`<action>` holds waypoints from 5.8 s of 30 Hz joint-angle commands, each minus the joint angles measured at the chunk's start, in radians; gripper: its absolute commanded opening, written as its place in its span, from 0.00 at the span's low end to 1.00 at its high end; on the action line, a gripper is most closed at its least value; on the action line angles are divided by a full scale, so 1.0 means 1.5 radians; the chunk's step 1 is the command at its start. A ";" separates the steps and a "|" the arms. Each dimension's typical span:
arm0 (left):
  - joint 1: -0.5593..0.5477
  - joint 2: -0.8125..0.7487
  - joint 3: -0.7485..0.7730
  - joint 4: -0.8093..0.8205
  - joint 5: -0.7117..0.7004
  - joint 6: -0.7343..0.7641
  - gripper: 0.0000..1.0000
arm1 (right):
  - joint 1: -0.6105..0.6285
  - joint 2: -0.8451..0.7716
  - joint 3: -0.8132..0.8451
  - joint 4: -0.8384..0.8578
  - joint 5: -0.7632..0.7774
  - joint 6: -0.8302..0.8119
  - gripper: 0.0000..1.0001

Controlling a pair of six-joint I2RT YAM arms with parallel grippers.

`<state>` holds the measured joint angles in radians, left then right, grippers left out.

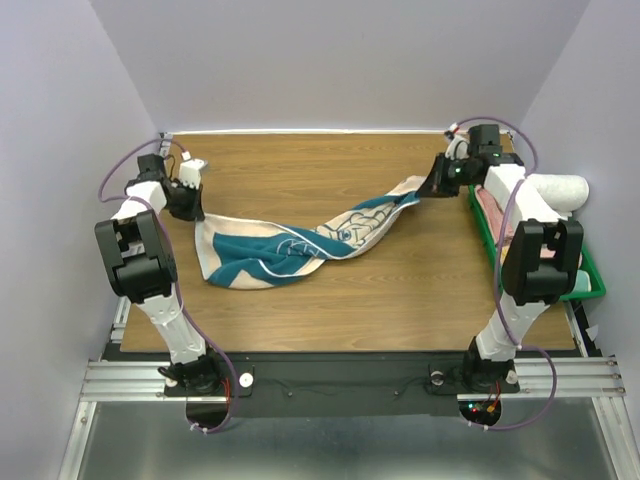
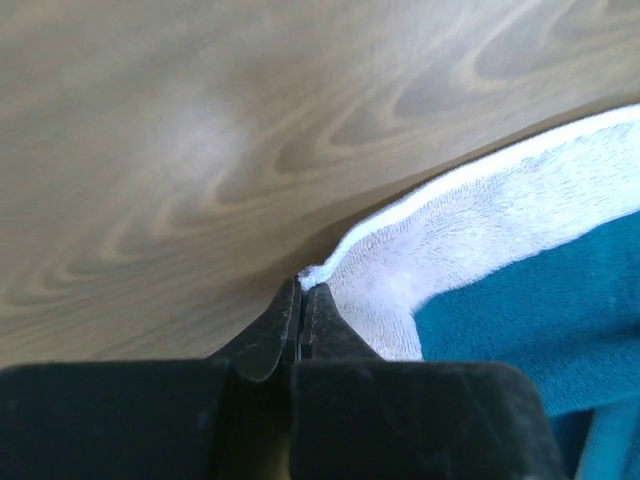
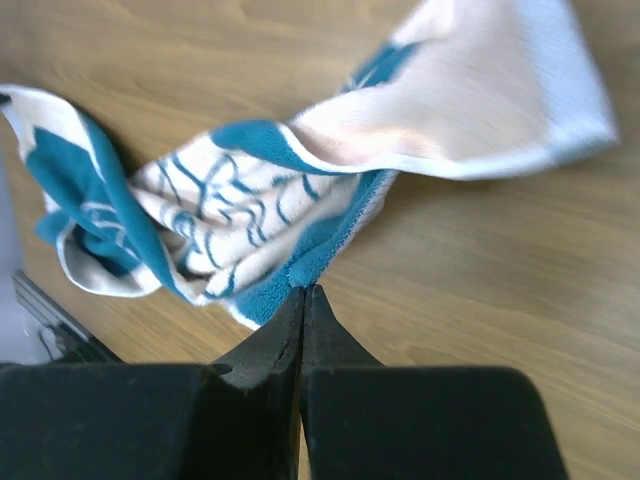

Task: Roll the towels
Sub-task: Flatten the towel

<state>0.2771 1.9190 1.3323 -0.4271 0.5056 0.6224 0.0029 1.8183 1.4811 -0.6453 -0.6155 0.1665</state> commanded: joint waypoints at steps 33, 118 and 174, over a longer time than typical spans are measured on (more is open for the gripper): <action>0.014 -0.702 0.001 0.068 0.018 -0.072 0.00 | -0.343 -0.390 0.087 0.008 -0.219 0.062 0.01; 0.044 -0.182 -0.256 0.005 -0.214 0.047 0.16 | -0.014 0.037 -0.251 0.020 0.375 -0.300 0.24; 0.082 -0.191 -0.249 -0.037 -0.100 0.095 0.32 | 0.079 -0.045 -0.317 -0.019 0.373 -0.313 0.32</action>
<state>0.3969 1.6657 1.0058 -0.4900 0.3855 0.7475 0.1184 1.7863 1.1362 -0.6338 -0.2047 -0.2562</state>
